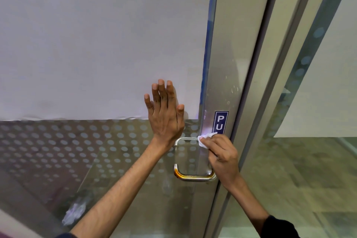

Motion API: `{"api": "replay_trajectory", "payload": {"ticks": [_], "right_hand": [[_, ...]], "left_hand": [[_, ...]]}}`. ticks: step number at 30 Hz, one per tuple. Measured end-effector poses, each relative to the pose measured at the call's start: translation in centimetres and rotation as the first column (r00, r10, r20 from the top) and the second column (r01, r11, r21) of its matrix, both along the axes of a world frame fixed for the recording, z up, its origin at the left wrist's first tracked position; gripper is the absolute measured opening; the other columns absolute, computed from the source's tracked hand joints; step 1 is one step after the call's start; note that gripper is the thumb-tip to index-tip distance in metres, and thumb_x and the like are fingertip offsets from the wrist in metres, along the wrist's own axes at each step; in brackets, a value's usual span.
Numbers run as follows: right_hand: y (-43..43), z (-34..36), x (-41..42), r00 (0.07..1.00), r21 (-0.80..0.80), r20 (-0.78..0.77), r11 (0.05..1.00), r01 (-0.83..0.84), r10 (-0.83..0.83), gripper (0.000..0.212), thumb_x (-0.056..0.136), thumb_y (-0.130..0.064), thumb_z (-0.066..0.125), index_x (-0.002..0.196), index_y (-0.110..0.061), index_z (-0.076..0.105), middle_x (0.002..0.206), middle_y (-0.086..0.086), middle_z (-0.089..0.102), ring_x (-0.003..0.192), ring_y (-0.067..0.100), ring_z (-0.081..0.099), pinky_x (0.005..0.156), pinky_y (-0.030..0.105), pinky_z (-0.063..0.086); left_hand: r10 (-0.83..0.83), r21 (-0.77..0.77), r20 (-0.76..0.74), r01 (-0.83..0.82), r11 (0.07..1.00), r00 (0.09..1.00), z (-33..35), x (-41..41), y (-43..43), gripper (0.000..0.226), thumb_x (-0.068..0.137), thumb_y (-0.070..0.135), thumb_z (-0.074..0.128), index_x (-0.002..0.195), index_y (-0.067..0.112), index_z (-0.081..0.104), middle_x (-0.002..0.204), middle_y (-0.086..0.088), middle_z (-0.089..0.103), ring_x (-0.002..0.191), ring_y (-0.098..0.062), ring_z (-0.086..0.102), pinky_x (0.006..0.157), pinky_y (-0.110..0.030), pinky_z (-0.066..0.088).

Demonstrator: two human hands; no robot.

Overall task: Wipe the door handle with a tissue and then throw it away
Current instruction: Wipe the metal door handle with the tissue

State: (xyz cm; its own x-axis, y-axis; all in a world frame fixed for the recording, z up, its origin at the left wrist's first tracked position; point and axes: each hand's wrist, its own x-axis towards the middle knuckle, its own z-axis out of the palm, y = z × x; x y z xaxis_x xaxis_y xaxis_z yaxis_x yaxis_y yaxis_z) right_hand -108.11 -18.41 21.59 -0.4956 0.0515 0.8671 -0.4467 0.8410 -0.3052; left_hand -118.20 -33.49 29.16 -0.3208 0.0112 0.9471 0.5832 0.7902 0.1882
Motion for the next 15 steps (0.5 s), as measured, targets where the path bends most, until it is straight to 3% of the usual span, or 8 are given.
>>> {"api": "replay_trajectory", "payload": {"ticks": [5, 8, 12, 15], "right_hand": [[-0.4, 1.7, 0.4, 0.999, 0.009, 0.035, 1.0, 0.02, -0.02, 0.028, 0.083, 0.001, 0.053, 0.098, -0.005, 0.076, 0.083, 0.007, 0.071, 0.082, 0.02, 0.061, 0.074, 0.032, 0.053], [-0.5, 5.5, -0.1, 0.997, -0.007, -0.043, 0.998, 0.068, -0.068, 0.029, 0.083, 0.003, 0.052, 0.099, -0.004, 0.075, 0.083, 0.01, 0.07, 0.082, 0.022, 0.062, 0.08, 0.02, 0.049], [-0.4, 9.6, -1.2, 0.979, -0.093, -0.173, 0.992, 0.09, -0.105, 0.025, 0.083, 0.007, 0.063, 0.102, -0.003, 0.074, 0.088, 0.011, 0.073, 0.086, 0.02, 0.064, 0.081, 0.025, 0.051], [-0.4, 9.1, -1.5, 0.975, -0.095, -0.191, 0.991, 0.095, -0.112, 0.029, 0.077, 0.015, 0.069, 0.099, -0.003, 0.075, 0.083, 0.011, 0.071, 0.083, 0.021, 0.062, 0.08, 0.02, 0.047]], "left_hand": [[-0.002, -0.001, 0.018, 0.002, 1.0, 1.0, -0.1, 0.1, -0.1, 0.058, 0.104, 0.04, 0.003, 0.153, 0.019, -0.018, 0.161, 0.005, -0.03, 0.15, -0.011, -0.024, 0.122, -0.034, -0.019], [-0.012, -0.003, 0.031, 0.012, 1.0, 0.999, 0.1, 0.2, -0.1, 0.058, 0.104, 0.04, 0.003, 0.153, 0.019, -0.018, 0.161, 0.005, -0.029, 0.15, -0.012, -0.024, 0.123, -0.035, -0.019], [-0.02, -0.01, 0.037, 0.021, 1.0, 0.999, 0.0, 0.2, -0.2, 0.058, 0.104, 0.041, 0.002, 0.153, 0.018, -0.018, 0.161, 0.005, -0.029, 0.151, -0.012, -0.023, 0.123, -0.035, -0.018], [-0.025, -0.012, 0.035, 0.026, 1.0, 0.999, 0.0, 0.2, -0.2, 0.058, 0.104, 0.04, 0.003, 0.153, 0.019, -0.018, 0.161, 0.005, -0.03, 0.151, -0.013, -0.024, 0.123, -0.035, -0.018]]}}
